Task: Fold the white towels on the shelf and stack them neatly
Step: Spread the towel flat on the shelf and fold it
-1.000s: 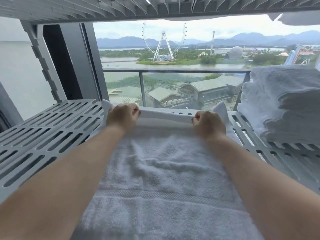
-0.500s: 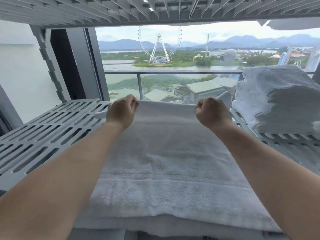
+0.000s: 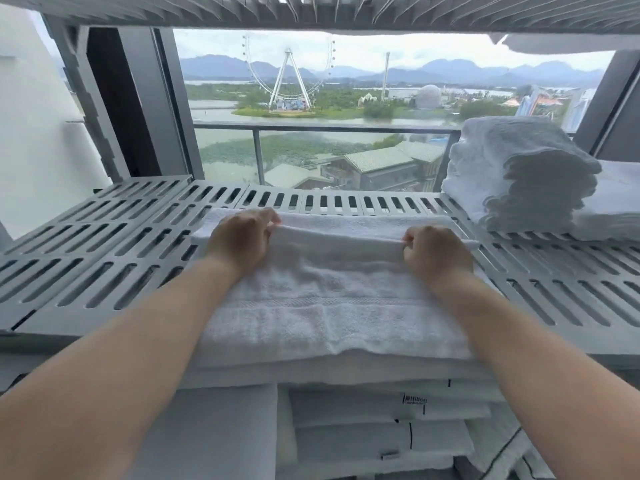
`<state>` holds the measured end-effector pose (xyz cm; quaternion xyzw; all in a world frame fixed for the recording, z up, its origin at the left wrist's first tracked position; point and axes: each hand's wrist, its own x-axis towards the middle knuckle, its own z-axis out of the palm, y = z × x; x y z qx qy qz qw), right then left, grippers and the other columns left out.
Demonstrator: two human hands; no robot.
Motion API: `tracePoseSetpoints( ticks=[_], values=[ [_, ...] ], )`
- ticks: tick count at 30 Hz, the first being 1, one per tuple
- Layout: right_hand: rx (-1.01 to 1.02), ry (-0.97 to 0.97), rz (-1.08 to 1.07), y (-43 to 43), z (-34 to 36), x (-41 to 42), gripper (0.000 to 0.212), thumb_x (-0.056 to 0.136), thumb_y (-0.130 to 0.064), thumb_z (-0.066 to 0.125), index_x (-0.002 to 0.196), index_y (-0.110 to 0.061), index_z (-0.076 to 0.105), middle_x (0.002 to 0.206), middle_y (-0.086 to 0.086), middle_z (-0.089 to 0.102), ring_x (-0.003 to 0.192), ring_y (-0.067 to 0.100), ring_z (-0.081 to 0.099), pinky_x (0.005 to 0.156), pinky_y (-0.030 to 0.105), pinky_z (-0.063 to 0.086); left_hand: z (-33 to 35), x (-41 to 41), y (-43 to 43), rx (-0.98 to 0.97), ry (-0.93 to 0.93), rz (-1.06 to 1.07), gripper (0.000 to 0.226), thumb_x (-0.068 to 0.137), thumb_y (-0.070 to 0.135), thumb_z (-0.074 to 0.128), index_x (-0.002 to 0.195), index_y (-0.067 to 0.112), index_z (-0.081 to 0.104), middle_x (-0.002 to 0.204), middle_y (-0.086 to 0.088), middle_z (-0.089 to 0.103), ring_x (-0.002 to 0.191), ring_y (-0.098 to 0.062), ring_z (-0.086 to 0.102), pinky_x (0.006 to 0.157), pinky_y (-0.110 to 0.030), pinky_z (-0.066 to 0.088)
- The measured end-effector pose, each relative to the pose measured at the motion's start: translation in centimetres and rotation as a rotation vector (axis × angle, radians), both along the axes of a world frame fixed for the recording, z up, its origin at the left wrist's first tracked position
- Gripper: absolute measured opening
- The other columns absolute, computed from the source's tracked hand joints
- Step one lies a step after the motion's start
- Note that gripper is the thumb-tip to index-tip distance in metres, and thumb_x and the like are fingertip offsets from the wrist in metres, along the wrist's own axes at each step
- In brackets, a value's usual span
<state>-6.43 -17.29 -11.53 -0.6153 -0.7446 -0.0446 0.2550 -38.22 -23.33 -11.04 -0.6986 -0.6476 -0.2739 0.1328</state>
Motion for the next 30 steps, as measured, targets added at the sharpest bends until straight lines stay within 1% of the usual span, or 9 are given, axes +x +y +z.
tracePoseSetpoints(
  ticks=[2,6,12,14,17,23,26,27,30],
  values=[
    [0.045,-0.014,-0.043,-0.6,-1.1,0.3,0.022,0.093,-0.014,0.050,0.097,-0.020,0.071,0.094,0.007,0.064,0.088,0.028,0.058,0.067,0.033,0.044,-0.5,0.1,-0.7,-0.063,0.054,0.009,0.023,0.101,0.010,0.048,0.110,0.015,0.068,0.094,-0.005,0.072,0.076,-0.022,0.067,0.075,-0.037,0.060],
    [0.075,0.040,-0.063,-0.9,-1.3,0.5,0.028,0.092,-0.007,0.047,0.095,-0.017,0.073,0.093,0.007,0.066,0.080,0.027,0.059,0.068,0.034,0.051,-0.7,0.6,-1.4,-0.007,0.093,0.005,0.026,0.102,0.009,0.046,0.102,0.013,0.072,0.084,-0.003,0.069,0.068,-0.020,0.063,0.067,-0.034,0.058],
    [0.079,0.084,-0.071,-0.9,-1.1,0.7,0.030,0.090,-0.002,0.048,0.086,-0.013,0.075,0.079,0.010,0.068,0.070,0.029,0.062,0.067,0.038,0.056,-0.7,0.6,-1.8,0.083,0.100,-0.032,0.026,0.098,0.003,0.052,0.107,0.011,0.075,0.098,-0.009,0.073,0.087,-0.028,0.068,0.081,-0.045,0.059],
    [0.059,0.090,-0.084,-0.7,-1.3,0.9,0.029,0.093,-0.004,0.049,0.088,-0.012,0.077,0.073,0.010,0.067,0.065,0.026,0.057,0.064,0.033,0.053,-0.7,0.7,-2.0,0.071,0.095,-0.063,0.026,0.098,0.004,0.055,0.108,0.013,0.077,0.098,-0.008,0.073,0.089,-0.027,0.067,0.082,-0.046,0.059],
    [0.040,0.117,-0.088,-0.3,-1.5,1.0,0.027,0.098,-0.010,0.050,0.096,-0.010,0.077,0.076,0.013,0.070,0.064,0.025,0.055,0.065,0.030,0.051,-0.7,0.6,-2.1,0.097,0.092,-0.099,0.025,0.096,0.002,0.059,0.106,0.014,0.079,0.095,-0.005,0.072,0.089,-0.026,0.066,0.080,-0.045,0.059],
    [0.000,0.145,-0.047,0.3,-1.7,1.3,0.031,0.104,-0.022,0.047,0.110,-0.013,0.076,0.096,0.014,0.075,0.076,0.028,0.062,0.075,0.029,0.050,-0.8,0.6,-1.9,0.136,0.086,-0.096,0.022,0.090,-0.002,0.062,0.096,0.009,0.080,0.088,-0.006,0.069,0.089,-0.027,0.064,0.079,-0.047,0.058],
    [-0.044,0.132,-0.065,0.2,-1.9,1.3,0.033,0.104,-0.023,0.045,0.112,-0.012,0.074,0.096,0.015,0.073,0.074,0.027,0.058,0.071,0.029,0.048,-1.1,0.7,-1.9,0.067,0.047,-0.079,0.020,0.090,0.005,0.060,0.089,0.012,0.078,0.088,-0.001,0.068,0.089,-0.023,0.064,0.072,-0.043,0.058],
    [-0.051,0.126,-0.077,0.1,-1.9,1.3,0.033,0.104,-0.024,0.044,0.113,-0.013,0.074,0.099,0.017,0.072,0.078,0.029,0.060,0.073,0.031,0.050,-1.2,0.7,-1.9,0.049,0.030,-0.079,0.021,0.089,0.006,0.058,0.087,0.013,0.078,0.088,0.000,0.068,0.088,-0.022,0.063,0.070,-0.041,0.058],
    [-0.020,0.053,-0.151,-0.3,-1.9,1.2,0.033,0.100,-0.024,0.045,0.116,-0.015,0.074,0.111,0.022,0.066,0.107,0.036,0.056,0.095,0.042,0.046,-1.2,0.9,-2.0,0.002,-0.031,-0.082,0.024,0.087,0.007,0.056,0.086,0.016,0.077,0.093,0.005,0.069,0.086,-0.018,0.062,0.069,-0.035,0.056]
  ],
)
